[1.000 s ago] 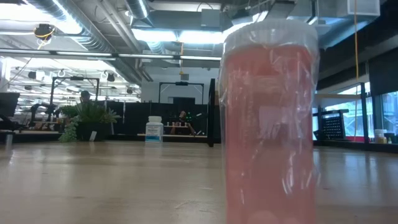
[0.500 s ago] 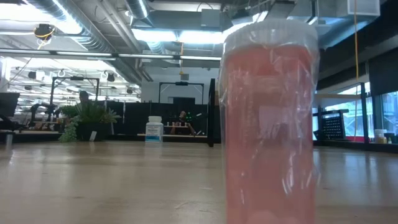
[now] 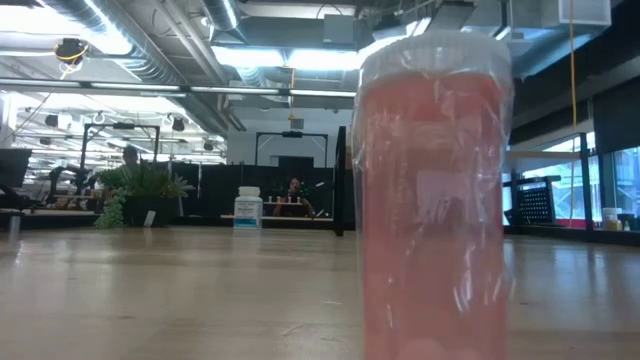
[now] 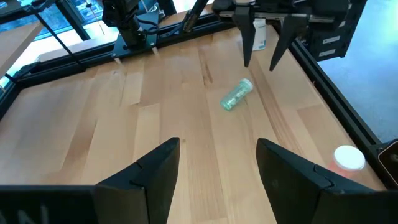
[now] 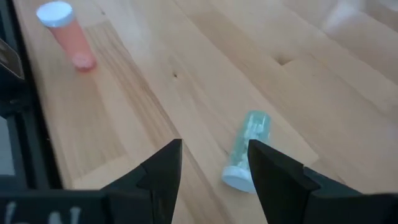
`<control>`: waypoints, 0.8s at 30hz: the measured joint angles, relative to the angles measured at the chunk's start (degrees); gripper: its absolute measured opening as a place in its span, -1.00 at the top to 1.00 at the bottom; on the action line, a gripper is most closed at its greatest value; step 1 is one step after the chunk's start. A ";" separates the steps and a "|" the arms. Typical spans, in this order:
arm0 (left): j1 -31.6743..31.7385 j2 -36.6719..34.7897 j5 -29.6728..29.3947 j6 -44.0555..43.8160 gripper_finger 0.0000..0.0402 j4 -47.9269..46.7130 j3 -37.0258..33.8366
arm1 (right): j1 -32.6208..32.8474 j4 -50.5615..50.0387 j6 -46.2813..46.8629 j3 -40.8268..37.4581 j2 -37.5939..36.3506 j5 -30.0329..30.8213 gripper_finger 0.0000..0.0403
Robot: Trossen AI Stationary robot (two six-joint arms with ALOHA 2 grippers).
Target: Pick and place medicine bottles onto shelf by color
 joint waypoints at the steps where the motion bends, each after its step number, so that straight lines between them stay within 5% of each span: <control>1: 0.01 0.00 0.01 0.00 -0.03 0.00 0.00 | 0.13 -0.43 0.04 0.02 0.00 -0.20 0.08; 24: 0.01 0.00 -0.01 0.00 -0.03 0.00 0.00 | 4.29 -2.67 3.42 -0.24 4.39 -0.96 0.08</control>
